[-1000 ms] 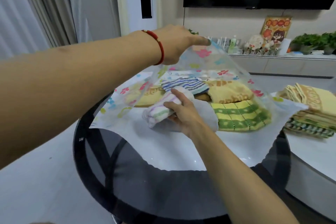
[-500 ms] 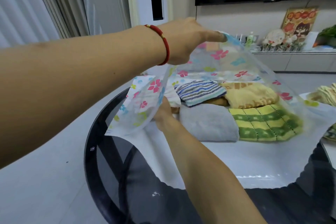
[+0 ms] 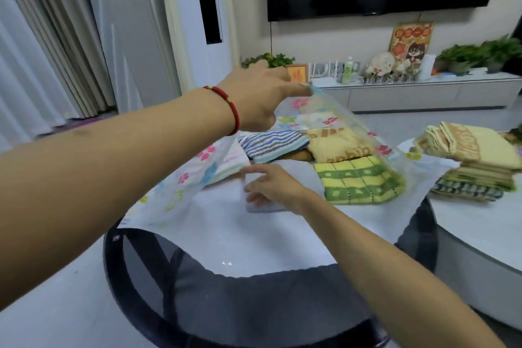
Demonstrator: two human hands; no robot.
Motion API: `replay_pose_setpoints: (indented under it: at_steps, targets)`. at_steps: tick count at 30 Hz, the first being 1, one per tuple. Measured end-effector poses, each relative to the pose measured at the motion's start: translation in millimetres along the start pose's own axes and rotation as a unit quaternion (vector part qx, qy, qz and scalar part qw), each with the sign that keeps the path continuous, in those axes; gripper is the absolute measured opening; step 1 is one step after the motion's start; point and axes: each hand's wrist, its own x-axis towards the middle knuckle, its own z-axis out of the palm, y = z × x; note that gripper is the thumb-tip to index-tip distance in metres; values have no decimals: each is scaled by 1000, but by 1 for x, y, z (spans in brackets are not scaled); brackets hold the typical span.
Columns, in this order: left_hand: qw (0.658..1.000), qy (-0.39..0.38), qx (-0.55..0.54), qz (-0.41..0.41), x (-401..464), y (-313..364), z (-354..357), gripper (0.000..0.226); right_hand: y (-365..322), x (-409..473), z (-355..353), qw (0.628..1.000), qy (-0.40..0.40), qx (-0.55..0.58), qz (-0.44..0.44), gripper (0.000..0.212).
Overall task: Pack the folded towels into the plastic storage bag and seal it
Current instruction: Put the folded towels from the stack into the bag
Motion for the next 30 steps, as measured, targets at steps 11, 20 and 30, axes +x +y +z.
replay_pose_setpoints:
  at_steps: [11, 20, 30]
  targets:
    - [995, 13, 46, 90, 66, 103, 15, 79, -3, -206, -256, 968, 232, -80, -42, 19]
    - [997, 22, 30, 73, 109, 112, 37, 73, 49, -183, -394, 793, 470, -364, 130, 31]
    - [996, -3, 21, 86, 142, 113, 55, 73, 94, -134, -448, 833, 406, -309, 212, 64]
